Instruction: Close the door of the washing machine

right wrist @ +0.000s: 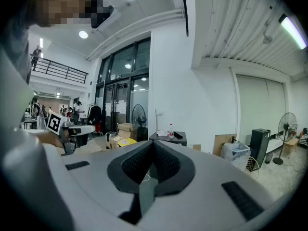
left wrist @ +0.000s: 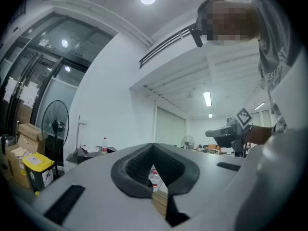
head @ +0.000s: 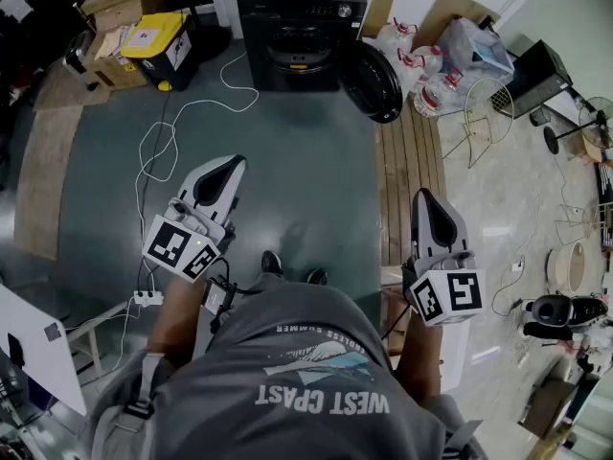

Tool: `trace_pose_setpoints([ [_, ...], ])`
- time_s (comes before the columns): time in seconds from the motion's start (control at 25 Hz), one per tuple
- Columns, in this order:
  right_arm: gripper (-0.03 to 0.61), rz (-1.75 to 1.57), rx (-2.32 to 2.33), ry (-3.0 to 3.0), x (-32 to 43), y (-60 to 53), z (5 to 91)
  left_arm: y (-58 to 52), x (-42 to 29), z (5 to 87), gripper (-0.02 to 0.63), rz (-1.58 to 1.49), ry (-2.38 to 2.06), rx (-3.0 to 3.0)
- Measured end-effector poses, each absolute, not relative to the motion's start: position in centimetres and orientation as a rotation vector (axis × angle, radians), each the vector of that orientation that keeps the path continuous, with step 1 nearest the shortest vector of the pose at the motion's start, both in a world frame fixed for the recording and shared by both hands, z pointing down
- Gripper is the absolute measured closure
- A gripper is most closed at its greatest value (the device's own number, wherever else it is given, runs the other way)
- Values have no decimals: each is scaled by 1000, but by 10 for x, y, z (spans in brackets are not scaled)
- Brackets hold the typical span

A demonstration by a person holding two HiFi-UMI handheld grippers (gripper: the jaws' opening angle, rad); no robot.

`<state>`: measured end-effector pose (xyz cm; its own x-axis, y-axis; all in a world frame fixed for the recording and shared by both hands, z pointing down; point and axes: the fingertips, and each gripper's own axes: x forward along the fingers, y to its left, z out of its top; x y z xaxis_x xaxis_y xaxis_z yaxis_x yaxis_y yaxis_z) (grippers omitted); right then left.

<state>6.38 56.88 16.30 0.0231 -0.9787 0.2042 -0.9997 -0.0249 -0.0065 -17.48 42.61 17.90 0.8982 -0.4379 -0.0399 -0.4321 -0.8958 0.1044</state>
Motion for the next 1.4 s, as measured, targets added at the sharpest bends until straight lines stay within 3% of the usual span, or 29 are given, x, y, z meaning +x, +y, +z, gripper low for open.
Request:
trace_pose_setpoints([
  [0.76,549,278,2198,-2106,32,524,168,383,-210,190,597,-129,-660,2950],
  [1.4,546,366,2135,-2169,97,430,206,313,-153,215,598,-29,-725,2919],
])
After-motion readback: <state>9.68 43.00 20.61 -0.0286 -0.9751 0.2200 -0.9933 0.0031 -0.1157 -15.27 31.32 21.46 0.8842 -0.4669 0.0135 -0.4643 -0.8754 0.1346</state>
